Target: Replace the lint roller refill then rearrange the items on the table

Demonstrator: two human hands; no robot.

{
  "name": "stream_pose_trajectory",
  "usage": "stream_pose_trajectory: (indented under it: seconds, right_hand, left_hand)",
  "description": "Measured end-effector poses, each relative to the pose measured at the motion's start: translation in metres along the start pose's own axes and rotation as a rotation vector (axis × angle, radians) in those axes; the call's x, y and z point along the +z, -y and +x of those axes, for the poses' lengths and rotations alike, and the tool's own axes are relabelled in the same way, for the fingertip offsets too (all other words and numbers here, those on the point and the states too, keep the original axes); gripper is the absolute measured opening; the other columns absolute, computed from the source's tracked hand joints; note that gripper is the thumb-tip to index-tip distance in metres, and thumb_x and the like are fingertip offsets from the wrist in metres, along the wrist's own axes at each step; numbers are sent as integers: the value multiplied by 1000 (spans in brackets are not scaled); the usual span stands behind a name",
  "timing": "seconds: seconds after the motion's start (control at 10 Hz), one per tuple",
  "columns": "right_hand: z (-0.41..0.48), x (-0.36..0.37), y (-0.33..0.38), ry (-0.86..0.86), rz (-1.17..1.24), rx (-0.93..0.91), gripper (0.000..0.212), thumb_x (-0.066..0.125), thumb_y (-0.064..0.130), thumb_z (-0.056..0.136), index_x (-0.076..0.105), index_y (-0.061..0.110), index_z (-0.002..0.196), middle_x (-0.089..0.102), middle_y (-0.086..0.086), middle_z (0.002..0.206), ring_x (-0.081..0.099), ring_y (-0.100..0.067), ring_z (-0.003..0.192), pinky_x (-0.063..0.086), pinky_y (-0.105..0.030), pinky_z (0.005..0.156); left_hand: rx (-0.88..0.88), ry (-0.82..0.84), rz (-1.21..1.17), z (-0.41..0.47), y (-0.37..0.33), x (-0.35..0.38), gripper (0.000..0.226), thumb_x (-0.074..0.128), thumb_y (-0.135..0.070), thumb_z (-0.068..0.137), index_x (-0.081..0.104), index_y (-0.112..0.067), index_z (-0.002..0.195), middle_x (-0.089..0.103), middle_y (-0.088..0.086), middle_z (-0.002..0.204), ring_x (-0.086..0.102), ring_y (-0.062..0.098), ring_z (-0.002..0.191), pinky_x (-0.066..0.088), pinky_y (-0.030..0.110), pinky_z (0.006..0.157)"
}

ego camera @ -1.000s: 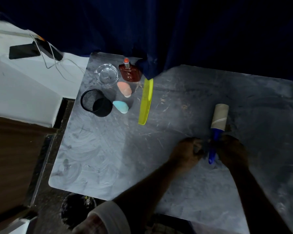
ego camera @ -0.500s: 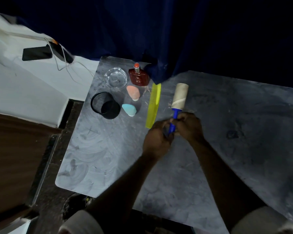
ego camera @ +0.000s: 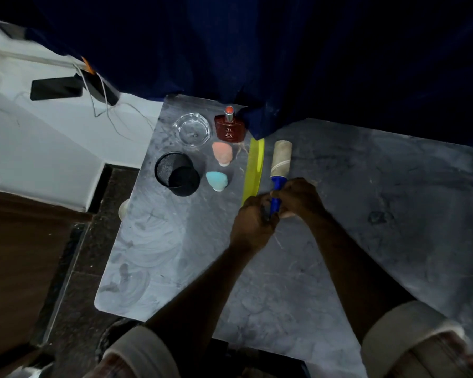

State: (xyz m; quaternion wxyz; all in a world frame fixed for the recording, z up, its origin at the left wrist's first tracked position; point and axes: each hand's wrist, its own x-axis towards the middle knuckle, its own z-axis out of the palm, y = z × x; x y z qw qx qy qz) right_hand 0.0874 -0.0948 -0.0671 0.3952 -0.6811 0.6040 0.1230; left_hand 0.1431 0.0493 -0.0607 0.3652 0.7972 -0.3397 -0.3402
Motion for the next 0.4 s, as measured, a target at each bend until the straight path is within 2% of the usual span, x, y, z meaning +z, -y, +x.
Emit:
stream_pose_trajectory:
  seconds: [0.1, 0.2, 0.3, 0.4]
  right_hand:
    - [-11, -11, -4, 12, 109, -18, 48, 75, 38, 86, 69, 4, 120, 73, -19, 120, 72, -35, 109, 59, -47, 97]
    - [-31, -18, -10, -76, 60, -45, 51, 75, 43, 85, 67, 6, 119, 71, -18, 122, 70, -35, 113, 56, -46, 97]
    - [-52, -22, -17, -104, 20, -28, 56, 73, 49, 85, 61, 8, 121, 71, -17, 122, 70, -34, 111, 57, -45, 96]
    - [-78, -17, -30, -152, -68, -96, 51, 70, 44, 88, 59, 7, 121, 68, -16, 124, 65, -33, 117, 53, -40, 97]
  left_hand:
    - [47, -21, -14, 0, 2, -5, 47, 73, -31, 97, 72, -5, 137, 74, 22, 132, 72, 39, 121, 59, 48, 104]
    - [42, -12, -7, -2, 0, -10, 49, 82, -16, 96, 68, -8, 142, 71, 17, 140, 71, 35, 127, 58, 48, 108]
    - [72, -8, -26, -8, 1, -17, 53, 81, -12, 97, 64, -9, 147, 68, 11, 146, 68, 28, 133, 56, 46, 113]
    - [161, -10, -18, -31, 9, -32, 55, 76, -11, 99, 59, -14, 151, 65, 2, 150, 68, 18, 127, 59, 43, 109]
